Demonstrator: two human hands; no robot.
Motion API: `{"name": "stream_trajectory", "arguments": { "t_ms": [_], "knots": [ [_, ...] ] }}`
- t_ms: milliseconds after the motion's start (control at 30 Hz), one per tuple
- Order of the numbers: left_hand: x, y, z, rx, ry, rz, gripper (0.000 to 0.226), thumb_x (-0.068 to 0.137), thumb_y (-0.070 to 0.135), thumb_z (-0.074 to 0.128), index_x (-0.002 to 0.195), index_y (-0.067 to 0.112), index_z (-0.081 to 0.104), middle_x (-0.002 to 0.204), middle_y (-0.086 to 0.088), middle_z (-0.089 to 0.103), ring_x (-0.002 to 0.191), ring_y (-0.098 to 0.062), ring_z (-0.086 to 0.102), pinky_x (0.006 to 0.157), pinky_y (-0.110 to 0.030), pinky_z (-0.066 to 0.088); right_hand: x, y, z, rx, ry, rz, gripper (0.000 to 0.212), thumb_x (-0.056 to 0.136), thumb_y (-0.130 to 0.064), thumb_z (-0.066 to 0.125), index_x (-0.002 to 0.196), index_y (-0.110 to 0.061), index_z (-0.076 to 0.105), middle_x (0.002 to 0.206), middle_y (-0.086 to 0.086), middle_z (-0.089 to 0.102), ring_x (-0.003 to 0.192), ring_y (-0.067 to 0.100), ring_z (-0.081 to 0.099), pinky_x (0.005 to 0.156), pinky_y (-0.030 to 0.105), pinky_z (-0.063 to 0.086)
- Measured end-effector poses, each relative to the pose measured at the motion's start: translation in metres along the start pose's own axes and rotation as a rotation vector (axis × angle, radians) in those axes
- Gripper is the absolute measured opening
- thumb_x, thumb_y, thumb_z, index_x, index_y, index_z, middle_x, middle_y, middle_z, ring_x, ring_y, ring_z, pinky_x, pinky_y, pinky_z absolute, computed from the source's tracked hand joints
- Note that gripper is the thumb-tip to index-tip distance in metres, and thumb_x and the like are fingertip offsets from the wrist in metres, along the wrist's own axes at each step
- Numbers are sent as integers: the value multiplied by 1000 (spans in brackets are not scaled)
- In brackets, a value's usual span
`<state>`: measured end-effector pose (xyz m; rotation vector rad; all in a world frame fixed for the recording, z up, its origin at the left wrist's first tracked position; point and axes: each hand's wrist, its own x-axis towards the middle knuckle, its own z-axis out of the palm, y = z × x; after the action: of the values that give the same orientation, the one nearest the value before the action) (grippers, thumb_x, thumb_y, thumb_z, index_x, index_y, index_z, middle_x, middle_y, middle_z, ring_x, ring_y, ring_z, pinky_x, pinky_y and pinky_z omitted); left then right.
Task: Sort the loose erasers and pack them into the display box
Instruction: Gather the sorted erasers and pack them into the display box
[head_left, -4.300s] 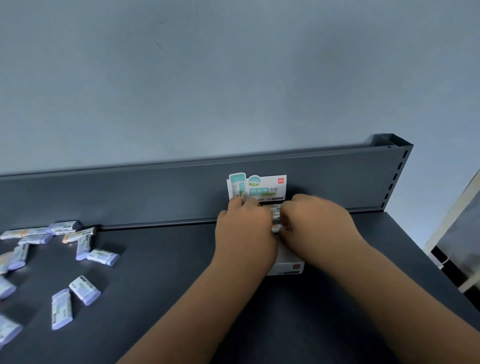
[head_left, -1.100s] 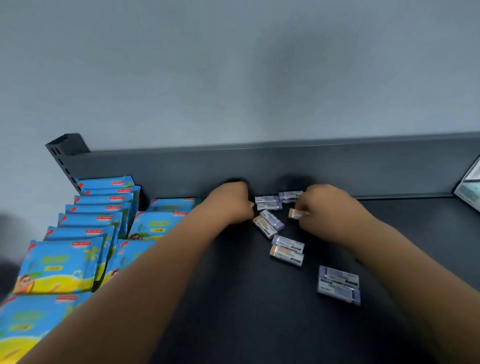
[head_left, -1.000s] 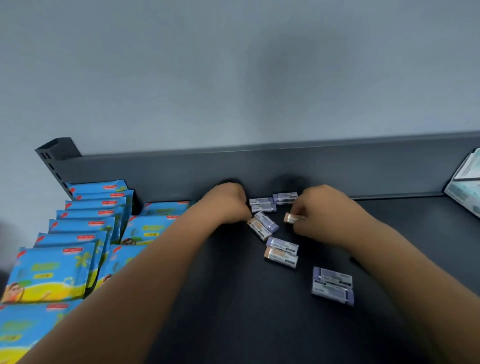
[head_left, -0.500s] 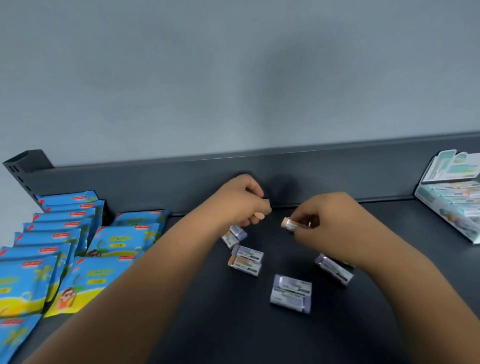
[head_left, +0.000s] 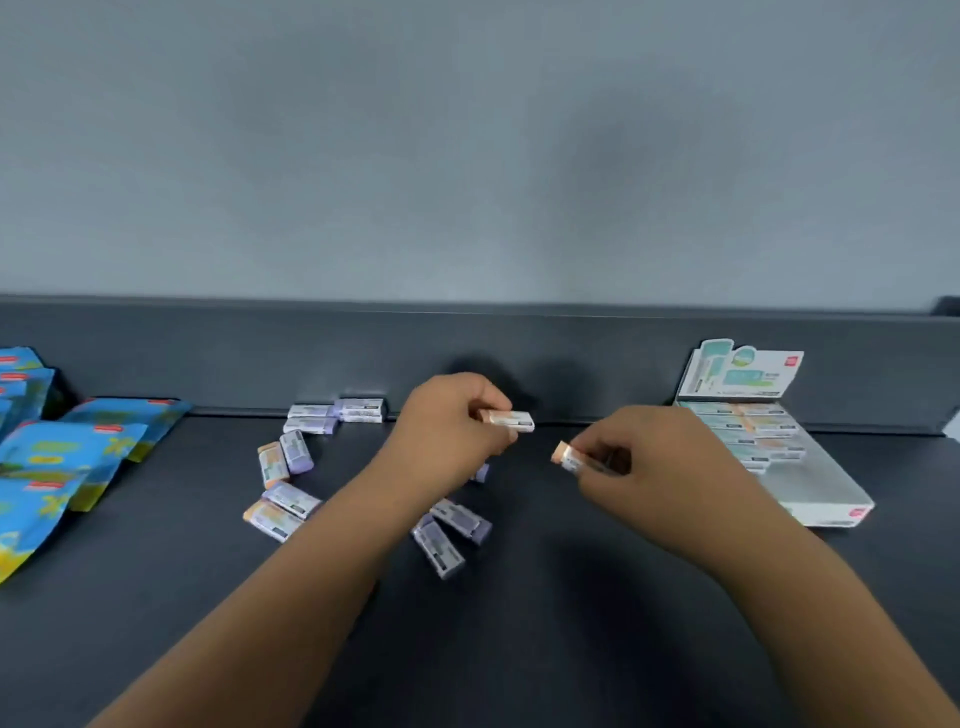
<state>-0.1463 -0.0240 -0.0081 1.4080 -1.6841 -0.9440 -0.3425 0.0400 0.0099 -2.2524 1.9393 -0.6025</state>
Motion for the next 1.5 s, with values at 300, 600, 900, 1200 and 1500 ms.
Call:
{"name": "stream_trajectory", "arguments": {
  "t_ms": [300,600,900,1200,1500],
  "knots": [
    [-5,24,47,136,56,132,17,76,14,78,80,29,72,78,12,71,71,-4,64,59,-15,49,-23,41,-11,-20,25,54,14,77,-36,63,87,-35,73,82,-10,65,79,8,59,72,37,54],
    [2,49,99,147,-1,183,14,78,19,78,88,29,73,85,11,72,80,-3,66,68,-16,50,-40,101,-24,-4,100,78,16,85,-39,61,88,-28,73,84,-10,66,85,8,56,73,38,53],
    [16,96,171,151,16,194,14,80,19,80,91,24,74,87,11,73,82,-5,68,77,-22,53,-30,174,-88,-87,-3,-89,22,83,-38,58,90,-24,73,79,-9,66,76,7,58,70,37,54],
    [21,114,209,160,102,154,29,83,13,77,109,26,74,94,18,71,88,0,67,80,-15,51,9,217,-87,-286,-96,-220,16,79,-31,55,72,-19,62,66,-2,56,67,16,49,61,41,51],
    [29,106,212,171,100,150,23,82,15,77,100,30,77,97,11,72,86,-6,68,85,-34,58,16,226,-70,-288,-84,-263,13,77,-28,55,74,-20,65,80,-3,60,80,19,52,66,38,51]
  ]
}}
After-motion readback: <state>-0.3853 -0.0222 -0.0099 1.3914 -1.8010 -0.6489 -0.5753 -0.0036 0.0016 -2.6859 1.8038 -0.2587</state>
